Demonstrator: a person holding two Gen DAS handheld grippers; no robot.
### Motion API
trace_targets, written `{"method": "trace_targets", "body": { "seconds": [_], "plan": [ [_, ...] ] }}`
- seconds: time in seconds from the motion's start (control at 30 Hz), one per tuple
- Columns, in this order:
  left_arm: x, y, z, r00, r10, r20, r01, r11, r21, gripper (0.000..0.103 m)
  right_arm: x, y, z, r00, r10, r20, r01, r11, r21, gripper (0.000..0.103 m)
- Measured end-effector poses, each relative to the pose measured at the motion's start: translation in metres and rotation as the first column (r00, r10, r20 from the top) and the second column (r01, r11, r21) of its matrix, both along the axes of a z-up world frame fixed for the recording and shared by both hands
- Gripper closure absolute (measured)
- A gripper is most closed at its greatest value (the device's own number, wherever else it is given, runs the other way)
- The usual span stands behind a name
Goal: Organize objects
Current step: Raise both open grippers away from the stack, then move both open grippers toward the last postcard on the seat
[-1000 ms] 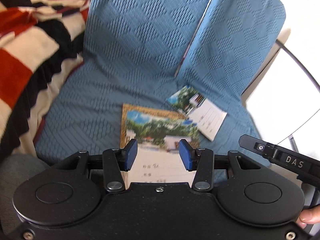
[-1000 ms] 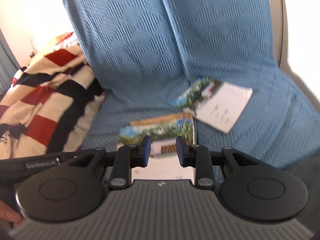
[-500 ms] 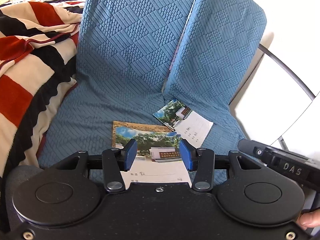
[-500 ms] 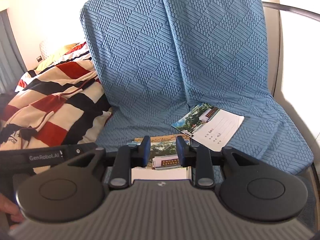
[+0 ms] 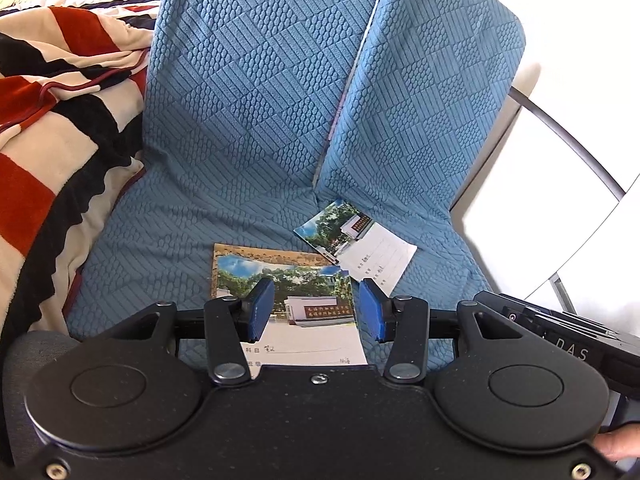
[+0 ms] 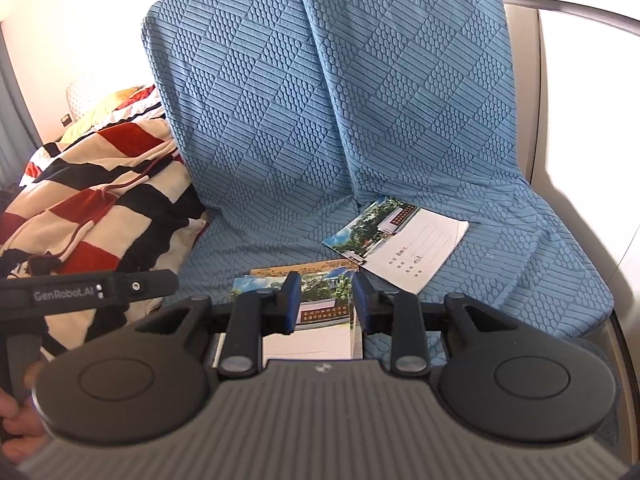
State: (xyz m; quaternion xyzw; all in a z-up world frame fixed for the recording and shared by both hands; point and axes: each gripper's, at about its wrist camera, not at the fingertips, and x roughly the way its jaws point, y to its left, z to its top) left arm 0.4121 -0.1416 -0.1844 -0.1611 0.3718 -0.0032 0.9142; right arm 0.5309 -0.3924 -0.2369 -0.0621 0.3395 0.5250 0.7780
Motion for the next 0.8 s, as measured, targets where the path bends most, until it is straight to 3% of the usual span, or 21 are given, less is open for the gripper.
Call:
{"method": "trace_targets", "body": {
  "seconds": [0.8],
  "plan": [
    [0.023,-0.06,-0.004,0.994,-0.109,-0.009,0.109,0.994,-0.017,0.058,0.039,-0.038,-0.007,0.995,-0.103,0.012,0.103,0.995,-0.012,0.071]
  ]
}}
